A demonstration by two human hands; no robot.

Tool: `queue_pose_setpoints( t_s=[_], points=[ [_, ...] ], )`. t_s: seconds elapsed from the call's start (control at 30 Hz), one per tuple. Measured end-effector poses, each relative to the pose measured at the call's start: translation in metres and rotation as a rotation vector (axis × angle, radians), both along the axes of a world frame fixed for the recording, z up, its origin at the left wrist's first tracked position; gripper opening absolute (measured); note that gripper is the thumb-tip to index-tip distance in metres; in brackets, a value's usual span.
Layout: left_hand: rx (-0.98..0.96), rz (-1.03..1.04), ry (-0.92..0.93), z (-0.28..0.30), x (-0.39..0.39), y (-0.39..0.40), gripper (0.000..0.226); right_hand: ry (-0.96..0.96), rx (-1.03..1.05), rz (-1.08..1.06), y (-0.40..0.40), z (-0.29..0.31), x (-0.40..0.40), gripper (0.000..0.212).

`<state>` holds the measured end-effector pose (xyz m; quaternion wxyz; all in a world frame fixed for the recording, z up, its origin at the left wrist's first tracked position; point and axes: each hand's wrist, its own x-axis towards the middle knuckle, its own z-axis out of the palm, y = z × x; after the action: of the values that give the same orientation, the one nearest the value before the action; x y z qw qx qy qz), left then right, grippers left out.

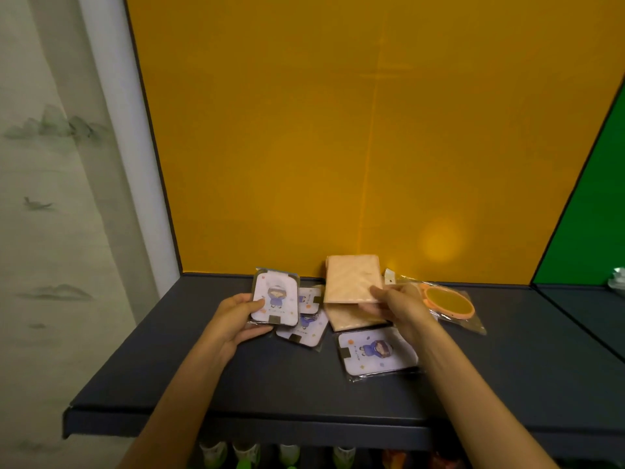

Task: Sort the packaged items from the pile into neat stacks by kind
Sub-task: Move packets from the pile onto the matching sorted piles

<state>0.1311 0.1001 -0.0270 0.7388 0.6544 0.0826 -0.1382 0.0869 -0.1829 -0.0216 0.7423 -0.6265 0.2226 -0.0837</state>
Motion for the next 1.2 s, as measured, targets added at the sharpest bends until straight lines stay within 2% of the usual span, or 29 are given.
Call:
queue_pose_setpoints(
  t_s=[0.1,0.37,0.57,0.8,1.2],
  points=[
    [-0.028,-0.046,-0.024,-0.002,-0.003,-0.011,0.017,-0.055,0.053,-0.01,-0.002,0.003,-0.021,0.012],
    [-0.094,-0.135,-0.167,0.0,-0.028,-0.077,0.023,-0.228,-0.061,-0.128,-0.038,0.013,-0.085,0.019],
    [-0.087,-0.239,-0.217,0.007,-0.064,-0.145,0.02,-0.268,-0.097,-0.264,-0.094,0.008,-0.147,0.014],
    [-0.078,-0.358,-0.228,0.009,-0.137,-0.257,0.02,-0.253,-0.064,-0.411,-0.194,-0.007,-0.246,0.014],
    [-0.079,-0.442,-0.252,0.012,-0.284,-0.45,0.018,-0.229,-0.132,-0.495,-0.367,-0.016,-0.404,0.017]
  ],
)
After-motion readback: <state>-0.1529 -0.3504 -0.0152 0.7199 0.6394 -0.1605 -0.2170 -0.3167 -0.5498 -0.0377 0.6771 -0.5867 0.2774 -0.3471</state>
